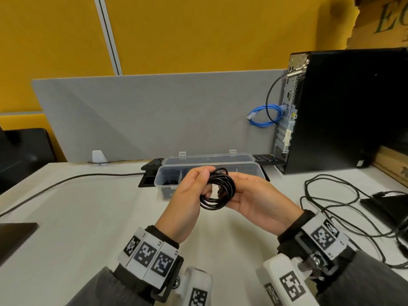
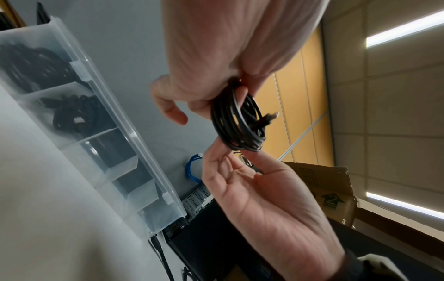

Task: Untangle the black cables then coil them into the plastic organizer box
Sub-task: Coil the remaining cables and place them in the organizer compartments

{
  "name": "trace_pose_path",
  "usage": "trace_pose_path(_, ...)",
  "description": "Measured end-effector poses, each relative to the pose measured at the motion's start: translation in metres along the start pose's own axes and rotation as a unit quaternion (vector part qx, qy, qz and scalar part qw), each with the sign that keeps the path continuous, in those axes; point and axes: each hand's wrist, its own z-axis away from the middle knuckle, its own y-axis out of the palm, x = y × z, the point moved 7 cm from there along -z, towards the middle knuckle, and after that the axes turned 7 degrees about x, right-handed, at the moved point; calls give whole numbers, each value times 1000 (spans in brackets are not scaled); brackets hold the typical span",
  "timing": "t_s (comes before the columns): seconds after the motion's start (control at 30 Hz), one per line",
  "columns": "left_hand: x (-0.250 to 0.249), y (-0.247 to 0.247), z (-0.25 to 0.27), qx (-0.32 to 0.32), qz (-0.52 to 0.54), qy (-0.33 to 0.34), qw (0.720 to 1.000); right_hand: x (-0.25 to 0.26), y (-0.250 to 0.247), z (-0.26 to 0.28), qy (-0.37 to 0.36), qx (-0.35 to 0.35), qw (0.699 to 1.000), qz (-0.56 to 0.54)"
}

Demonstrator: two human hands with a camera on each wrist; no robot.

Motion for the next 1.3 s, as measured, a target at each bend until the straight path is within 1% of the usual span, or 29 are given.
trace_pose_path(0.1, 5, -3, -1, -28, -8, -8, 1000, -2, -1, 2, 3, -52, 998, 22)
trace_pose_path(0.13, 6, -3, -1, -31, -13, -9, 999, -1, 1, 4, -4, -58, 998, 32)
trace_pose_path(0.17, 6, -4, -1, -33, -16, -9, 999, 1, 5, 6, -13, -50, 998, 45)
trace_pose_path(0.23, 6, -6, -2, -41, -2, -14, 999, 7, 17, 11, -27, -9, 994, 102)
trace_pose_path(0.3, 8, -9, -2, -44, 27, -24, 998, 11, 24, 15, -45, 20, 982, 181)
trace_pose_path(0.33, 8, -8, -2, -42, 42, -27, 998, 14, 25, 15, -61, 18, 975, 214)
trace_pose_path(0.37, 7, -7, -1, -38, 55, -27, 997, 17, 25, 15, -79, 12, 970, 229)
trace_pose_path(0.43, 6, -3, -1, -15, 88, -24, 996, 22, 22, 14, -110, -2, 972, 205)
trace_pose_path(0.47, 5, 0, 0, 8, 108, -21, 994, 25, 19, 13, -126, -15, 973, 192)
trace_pose_path(0.5, 3, 4, 1, 34, 127, -18, 991, 30, 14, 13, -149, -41, 966, 209)
trace_pose_path(0.53, 2, 7, 1, 56, 137, -16, 989, 37, 9, 14, -174, -78, 947, 259)
trace_pose_path(0.57, 1, 8, 1, 72, 137, -13, 988, 44, 4, 16, -197, -117, 918, 322)
trace_pose_path(0.63, -3, 8, 0, 75, 107, 1, 991, 57, 3, 24, -246, -175, 849, 433)
trace_pose_path(0.7, -10, 0, -3, 42, 65, 34, 996, 65, 13, 32, -304, -181, 782, 513)
trace_pose_path(0.73, -14, -4, -4, 22, 43, 57, 997, 64, 19, 33, -317, -169, 754, 550)
trace_pose_path(0.77, -19, -6, -3, 8, 21, 79, 997, 61, 24, 33, -312, -153, 734, 584)
trace_pose_path(0.83, -23, -6, -1, -2, -20, 111, 994, 55, 25, 28, -263, -131, 719, 629)
trace_pose_path(0.9, -24, 0, 3, 9, -59, 133, 989, 51, 22, 25, -218, -120, 709, 660)
trace_pose_path(0.97, -23, 6, 4, 25, -94, 151, 984, 50, 23, 25, -193, -104, 700, 680)
trace_pose_path(1.03, -25, 7, 4, 31, -120, 168, 978, 50, 24, 25, -177, -94, 699, 686)
trace_pose_path(1.1, -25, 6, 5, 33, -144, 178, 973, 51, 24, 25, -159, -78, 716, 675)
trace_pose_path(1.17, -27, 5, 6, 33, -169, 188, 967, 51, 22, 24, -127, -55, 748, 649)
trace_pose_path(1.3, -26, 6, 7, 25, -192, 197, 961, 40, 18, 20, -56, -8, 833, 550)
